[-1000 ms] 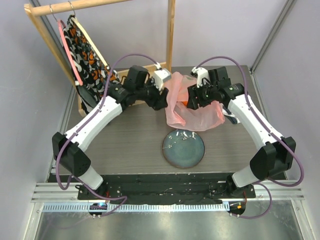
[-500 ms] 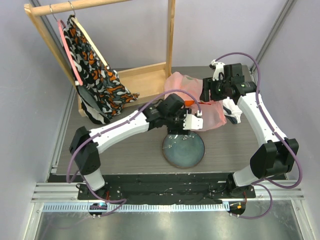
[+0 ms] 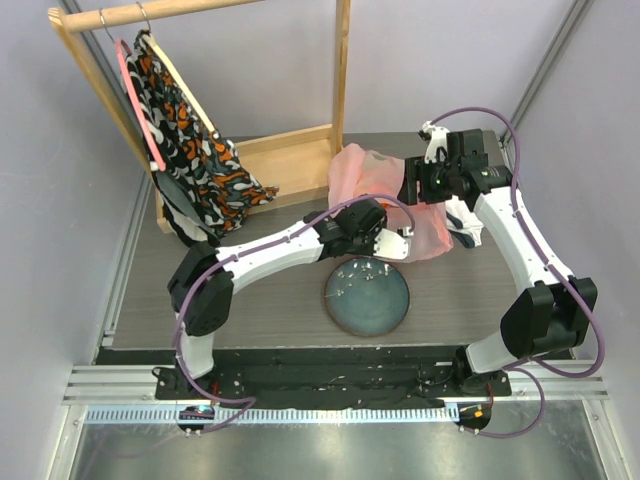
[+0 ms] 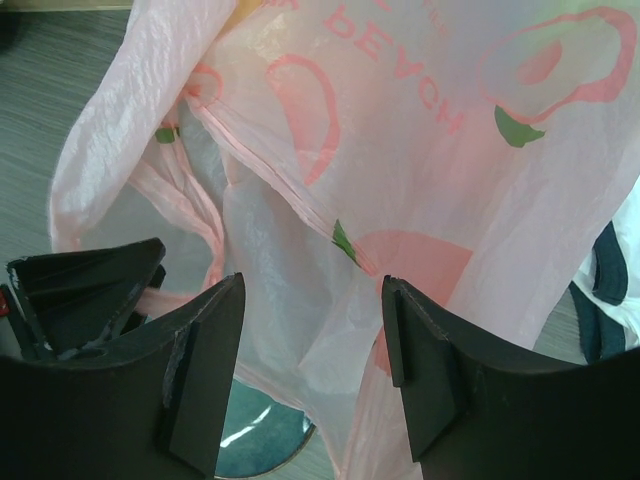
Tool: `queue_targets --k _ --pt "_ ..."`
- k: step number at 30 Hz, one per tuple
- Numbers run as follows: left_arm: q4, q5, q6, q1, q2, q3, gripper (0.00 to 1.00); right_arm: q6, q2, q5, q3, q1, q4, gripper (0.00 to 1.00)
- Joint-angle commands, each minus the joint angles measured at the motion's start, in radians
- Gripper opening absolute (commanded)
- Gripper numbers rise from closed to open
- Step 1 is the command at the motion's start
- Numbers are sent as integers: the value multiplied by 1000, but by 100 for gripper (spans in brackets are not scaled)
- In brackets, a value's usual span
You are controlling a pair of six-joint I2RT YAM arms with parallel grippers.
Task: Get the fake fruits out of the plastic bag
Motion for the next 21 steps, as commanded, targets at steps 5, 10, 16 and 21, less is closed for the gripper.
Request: queue_targets --k 5,10,16,21 --pt "-64 -42 -242 42 8 129 0 2 -48 -78 -2 -3 45 63" --pt "-69 42 -913 278 -113 164 0 -134 -63 -66 11 54 -1 59" --pt "-30 317 -1289 467 -232 91 0 -211 2 -64 68 150 -9 49" --pt "33 365 -1346 468 -269 14 0 -232 67 -25 94 216 -4 41"
